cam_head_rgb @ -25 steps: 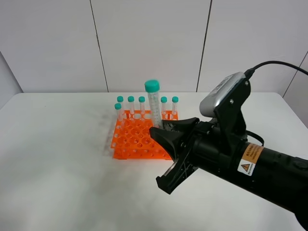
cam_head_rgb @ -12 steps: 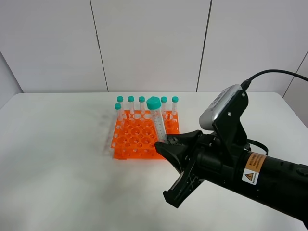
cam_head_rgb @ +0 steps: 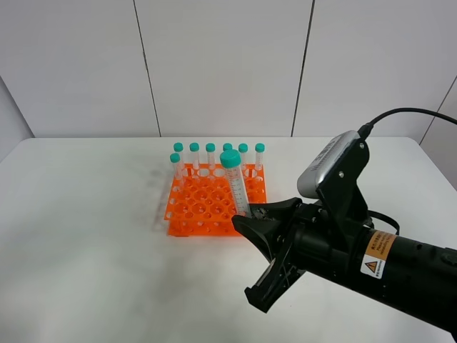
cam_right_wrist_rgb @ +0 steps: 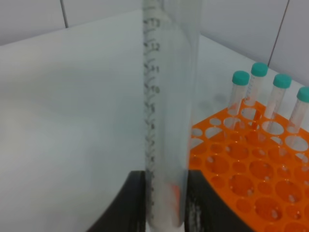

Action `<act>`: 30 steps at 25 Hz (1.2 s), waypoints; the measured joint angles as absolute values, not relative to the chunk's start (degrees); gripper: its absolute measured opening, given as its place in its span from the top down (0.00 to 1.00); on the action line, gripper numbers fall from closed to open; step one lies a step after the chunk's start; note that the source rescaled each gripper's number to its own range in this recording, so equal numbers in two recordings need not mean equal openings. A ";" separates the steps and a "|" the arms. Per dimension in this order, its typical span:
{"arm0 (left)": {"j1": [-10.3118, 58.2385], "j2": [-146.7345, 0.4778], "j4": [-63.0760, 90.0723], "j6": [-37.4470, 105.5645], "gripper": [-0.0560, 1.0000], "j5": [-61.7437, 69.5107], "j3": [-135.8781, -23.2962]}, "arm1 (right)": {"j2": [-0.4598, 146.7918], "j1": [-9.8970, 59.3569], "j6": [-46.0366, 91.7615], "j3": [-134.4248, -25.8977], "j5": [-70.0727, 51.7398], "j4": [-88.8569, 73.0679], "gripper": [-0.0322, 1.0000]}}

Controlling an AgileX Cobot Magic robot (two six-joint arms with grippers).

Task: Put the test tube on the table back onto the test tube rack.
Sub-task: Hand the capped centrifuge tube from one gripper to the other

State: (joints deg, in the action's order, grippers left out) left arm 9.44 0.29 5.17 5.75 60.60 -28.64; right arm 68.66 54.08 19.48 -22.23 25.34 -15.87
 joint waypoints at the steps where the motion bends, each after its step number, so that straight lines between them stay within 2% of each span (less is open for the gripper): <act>1: 11.43 0.29 5.17 5.75 0.00 60.60 -28.64 | 68.66 54.08 19.48 -22.23 25.34 -15.92 0.95; 5: 16.22 0.29 5.17 5.75 0.00 60.60 -28.64 | 68.66 54.08 19.48 -22.23 25.34 -15.98 0.95; 21: 19.47 -1.16 8.87 10.29 0.00 60.11 -31.80 | 68.66 54.08 19.48 -22.23 25.26 -18.02 0.95; 26: 19.54 -7.59 13.43 11.64 0.00 53.76 -34.89 | 68.66 54.08 19.48 -22.23 25.26 -18.46 0.95; 30: 20.38 -12.42 23.14 19.06 0.00 46.62 -35.16 | 68.66 54.08 19.48 -22.23 25.26 -18.51 0.95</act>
State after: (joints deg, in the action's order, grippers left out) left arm 20.38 -12.42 23.14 19.06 46.62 -35.16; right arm 68.66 54.08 19.48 -22.23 25.26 -18.51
